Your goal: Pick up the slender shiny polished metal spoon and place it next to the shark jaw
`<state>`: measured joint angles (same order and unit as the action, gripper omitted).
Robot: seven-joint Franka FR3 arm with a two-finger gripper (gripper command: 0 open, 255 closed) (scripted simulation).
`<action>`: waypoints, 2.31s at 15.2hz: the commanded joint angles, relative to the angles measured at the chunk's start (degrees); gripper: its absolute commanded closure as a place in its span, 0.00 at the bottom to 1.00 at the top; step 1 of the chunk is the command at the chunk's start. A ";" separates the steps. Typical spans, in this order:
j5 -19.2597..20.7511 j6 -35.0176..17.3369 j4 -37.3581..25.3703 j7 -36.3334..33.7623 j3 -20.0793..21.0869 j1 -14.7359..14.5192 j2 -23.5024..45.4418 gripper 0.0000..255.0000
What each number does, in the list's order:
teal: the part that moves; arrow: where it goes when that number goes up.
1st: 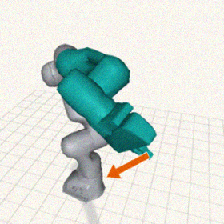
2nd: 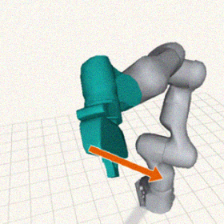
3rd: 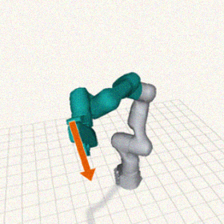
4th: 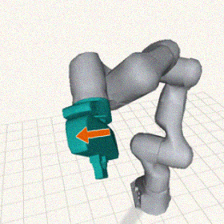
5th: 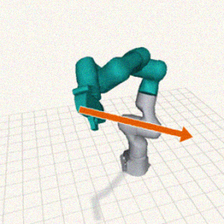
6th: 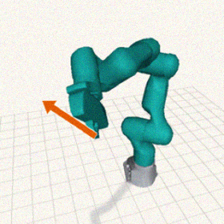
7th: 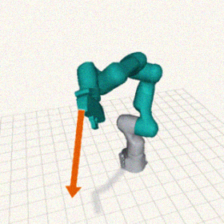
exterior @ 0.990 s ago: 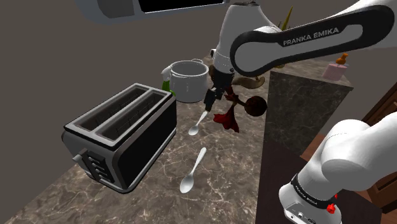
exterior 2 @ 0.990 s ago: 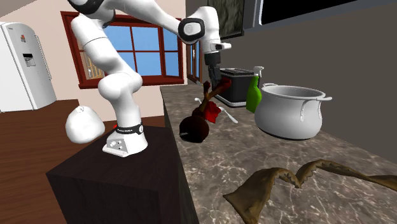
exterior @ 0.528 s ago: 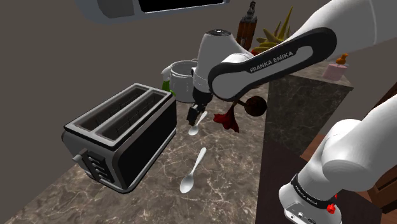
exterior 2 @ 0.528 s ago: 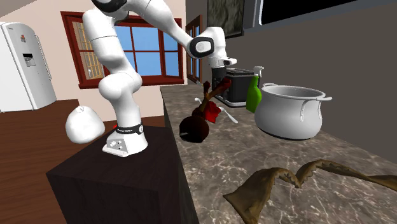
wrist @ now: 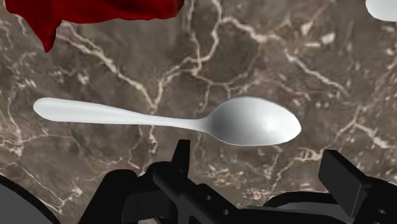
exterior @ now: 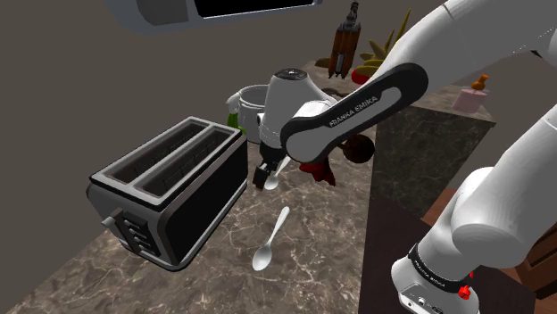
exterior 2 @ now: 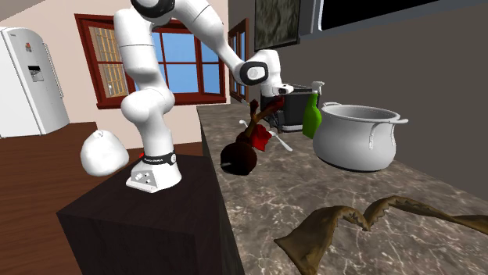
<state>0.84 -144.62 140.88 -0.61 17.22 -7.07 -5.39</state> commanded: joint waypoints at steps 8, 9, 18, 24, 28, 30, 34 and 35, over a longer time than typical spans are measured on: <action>1.04 -2.12 0.29 -0.85 0.16 0.13 1.88 0.00; 1.03 -2.11 0.29 -0.85 0.16 0.13 1.87 0.00; 1.03 -2.11 0.29 -0.85 0.16 0.13 1.87 1.00; -0.27 1.18 -0.75 0.17 0.01 -0.05 -0.49 1.00; -1.26 4.48 -2.01 0.98 -0.21 -0.22 -2.63 1.00; -1.66 6.13 -2.71 1.32 -0.33 -0.30 -3.61 1.00; -2.32 9.42 -4.27 1.89 -0.59 -0.43 -5.40 1.00; -2.45 10.24 -4.69 2.01 -0.66 -0.45 -5.81 1.00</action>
<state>-1.42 -135.11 136.38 1.29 16.60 -7.46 -10.68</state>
